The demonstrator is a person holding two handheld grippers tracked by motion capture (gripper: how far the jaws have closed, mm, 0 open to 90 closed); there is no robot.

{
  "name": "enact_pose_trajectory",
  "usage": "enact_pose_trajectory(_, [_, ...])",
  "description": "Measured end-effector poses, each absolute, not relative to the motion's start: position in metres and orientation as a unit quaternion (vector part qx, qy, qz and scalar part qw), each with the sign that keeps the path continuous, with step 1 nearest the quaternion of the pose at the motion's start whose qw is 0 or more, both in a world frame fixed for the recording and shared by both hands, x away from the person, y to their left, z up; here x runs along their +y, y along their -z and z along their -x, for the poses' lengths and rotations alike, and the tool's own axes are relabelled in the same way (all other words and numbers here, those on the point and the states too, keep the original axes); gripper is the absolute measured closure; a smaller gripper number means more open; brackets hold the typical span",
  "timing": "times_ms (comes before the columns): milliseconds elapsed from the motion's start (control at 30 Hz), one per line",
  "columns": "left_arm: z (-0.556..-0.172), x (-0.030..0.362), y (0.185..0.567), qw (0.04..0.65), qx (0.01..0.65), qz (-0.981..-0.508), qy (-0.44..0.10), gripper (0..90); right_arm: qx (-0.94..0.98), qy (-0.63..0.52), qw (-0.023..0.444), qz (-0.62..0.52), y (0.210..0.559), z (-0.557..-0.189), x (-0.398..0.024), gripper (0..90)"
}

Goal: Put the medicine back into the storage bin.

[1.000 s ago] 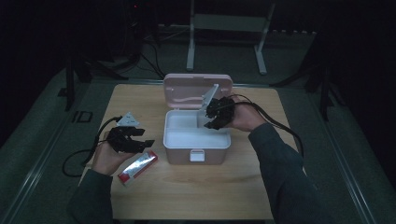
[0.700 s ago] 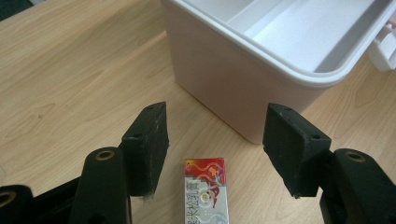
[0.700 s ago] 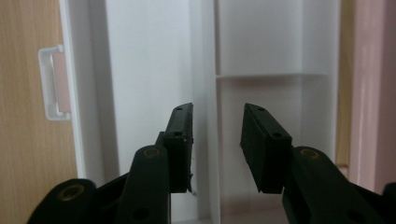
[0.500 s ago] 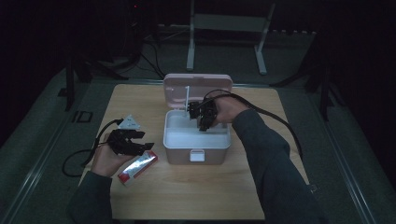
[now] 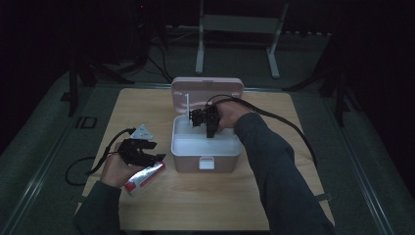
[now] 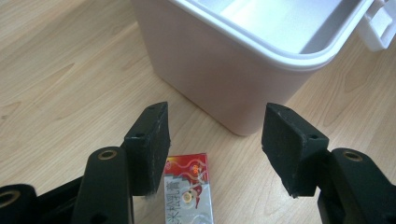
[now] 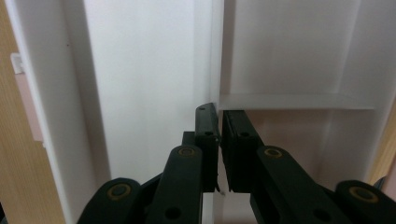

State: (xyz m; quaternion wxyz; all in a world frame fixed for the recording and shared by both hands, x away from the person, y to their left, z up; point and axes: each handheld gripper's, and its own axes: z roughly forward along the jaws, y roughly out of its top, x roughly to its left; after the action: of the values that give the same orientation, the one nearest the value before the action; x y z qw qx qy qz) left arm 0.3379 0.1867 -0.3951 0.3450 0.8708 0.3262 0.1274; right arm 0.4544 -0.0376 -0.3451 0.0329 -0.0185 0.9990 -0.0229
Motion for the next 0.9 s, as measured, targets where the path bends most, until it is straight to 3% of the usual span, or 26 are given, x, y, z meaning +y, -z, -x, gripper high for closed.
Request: enact_pose_trajectory(900, [-0.3373, 0.1824, 0.3987, 0.349, 0.318, -0.873, -0.121, 41.5, 0.999, 0.028, 0.014, 0.023, 0.3528, -0.4572, -0.0367, 89.0])
